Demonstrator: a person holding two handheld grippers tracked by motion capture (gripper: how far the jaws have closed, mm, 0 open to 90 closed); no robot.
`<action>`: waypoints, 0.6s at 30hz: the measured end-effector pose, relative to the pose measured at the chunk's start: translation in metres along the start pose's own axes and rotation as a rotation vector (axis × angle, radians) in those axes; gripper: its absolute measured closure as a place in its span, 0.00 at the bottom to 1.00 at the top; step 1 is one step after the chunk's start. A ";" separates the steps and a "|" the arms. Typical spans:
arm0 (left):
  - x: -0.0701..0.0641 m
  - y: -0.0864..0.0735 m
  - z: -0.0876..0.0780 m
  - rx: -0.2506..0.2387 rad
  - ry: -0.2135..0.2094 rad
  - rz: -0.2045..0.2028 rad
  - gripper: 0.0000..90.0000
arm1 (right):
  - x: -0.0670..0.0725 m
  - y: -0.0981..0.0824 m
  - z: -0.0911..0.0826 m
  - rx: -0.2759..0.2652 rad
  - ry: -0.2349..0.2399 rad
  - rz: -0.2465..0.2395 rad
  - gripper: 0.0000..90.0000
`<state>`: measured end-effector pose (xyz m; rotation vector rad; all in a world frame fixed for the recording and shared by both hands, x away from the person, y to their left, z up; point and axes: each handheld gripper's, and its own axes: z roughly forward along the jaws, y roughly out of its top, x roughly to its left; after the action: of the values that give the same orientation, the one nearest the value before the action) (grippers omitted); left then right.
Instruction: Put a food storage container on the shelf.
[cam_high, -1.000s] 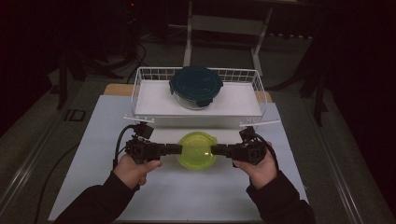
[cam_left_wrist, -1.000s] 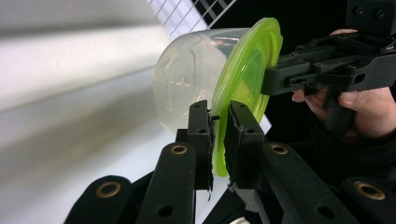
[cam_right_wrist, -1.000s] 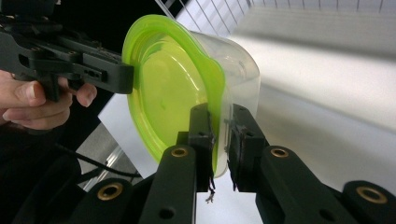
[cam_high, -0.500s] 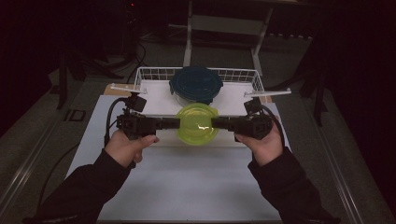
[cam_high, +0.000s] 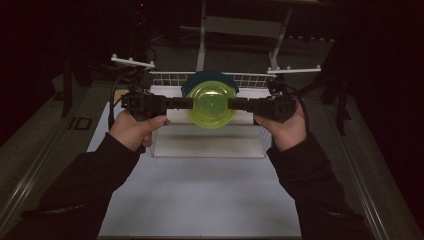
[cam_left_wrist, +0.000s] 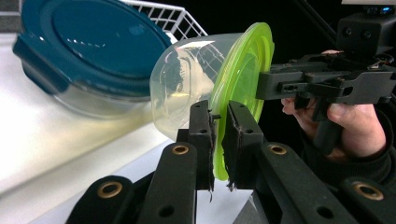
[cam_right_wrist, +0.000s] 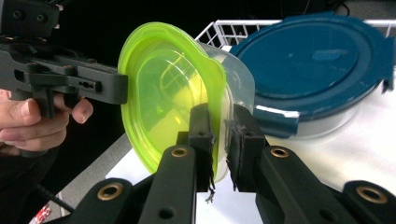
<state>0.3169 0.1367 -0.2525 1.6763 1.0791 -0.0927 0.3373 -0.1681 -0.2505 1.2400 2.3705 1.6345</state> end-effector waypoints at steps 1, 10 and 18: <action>0.001 0.003 0.001 -0.002 0.003 0.002 0.90 | -0.001 0.003 0.001 0.002 -0.006 0.000 0.90; 0.014 0.025 0.013 0.002 0.021 -0.022 0.90 | -0.017 0.023 0.011 0.011 -0.029 0.025 0.90; 0.025 0.036 0.019 0.002 0.009 -0.048 0.90 | -0.027 0.036 0.019 0.015 -0.039 0.051 0.89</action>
<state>0.3648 0.1368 -0.2473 1.6549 1.1268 -0.1170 0.3850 -0.1640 -0.2419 1.3337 2.3519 1.5935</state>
